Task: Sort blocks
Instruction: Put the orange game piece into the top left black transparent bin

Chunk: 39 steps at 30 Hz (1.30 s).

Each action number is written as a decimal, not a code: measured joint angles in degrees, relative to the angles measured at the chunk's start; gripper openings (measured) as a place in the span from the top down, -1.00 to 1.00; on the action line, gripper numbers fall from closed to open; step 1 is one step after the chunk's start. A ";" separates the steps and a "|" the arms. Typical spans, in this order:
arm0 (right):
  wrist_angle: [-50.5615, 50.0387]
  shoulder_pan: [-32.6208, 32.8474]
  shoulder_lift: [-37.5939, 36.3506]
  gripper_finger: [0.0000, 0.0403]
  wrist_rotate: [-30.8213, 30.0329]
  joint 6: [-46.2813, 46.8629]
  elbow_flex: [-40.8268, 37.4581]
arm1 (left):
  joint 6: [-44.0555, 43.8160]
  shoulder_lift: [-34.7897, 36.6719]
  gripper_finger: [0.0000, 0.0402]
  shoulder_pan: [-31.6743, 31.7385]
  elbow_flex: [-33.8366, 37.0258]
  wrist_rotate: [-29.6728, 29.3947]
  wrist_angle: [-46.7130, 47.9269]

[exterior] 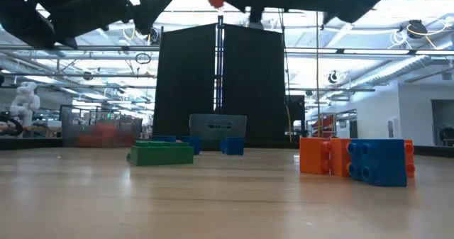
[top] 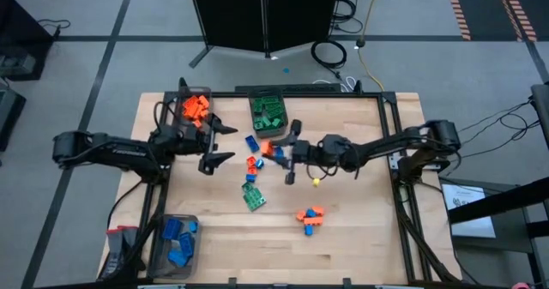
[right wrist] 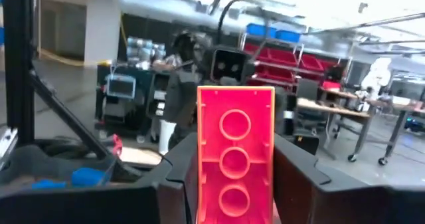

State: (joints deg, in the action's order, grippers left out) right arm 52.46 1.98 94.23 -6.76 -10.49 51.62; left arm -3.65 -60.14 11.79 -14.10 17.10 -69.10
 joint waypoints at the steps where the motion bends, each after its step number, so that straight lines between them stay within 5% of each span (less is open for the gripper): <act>1: -1.67 0.02 1.05 0.40 0.14 -0.43 1.37 | 0.00 -0.50 -0.70 -0.26 -0.32 0.01 0.01; 14: -17.97 -0.55 11.82 0.40 4.15 -4.65 20.31 | 1.47 -2.60 -0.70 -2.58 -1.76 1.01 0.94; 33: -17.01 -1.25 11.88 0.40 4.13 -4.97 21.06 | 6.62 -2.54 -0.70 -2.95 -1.74 0.81 1.03; 39: -17.26 -1.21 11.88 0.40 4.15 -4.82 21.06 | 9.06 -2.54 -0.52 -2.95 -1.74 0.76 1.03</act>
State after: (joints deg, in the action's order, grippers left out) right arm 35.20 0.76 106.10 -2.61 -15.31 72.69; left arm 5.41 -62.67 8.84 -15.83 17.87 -68.07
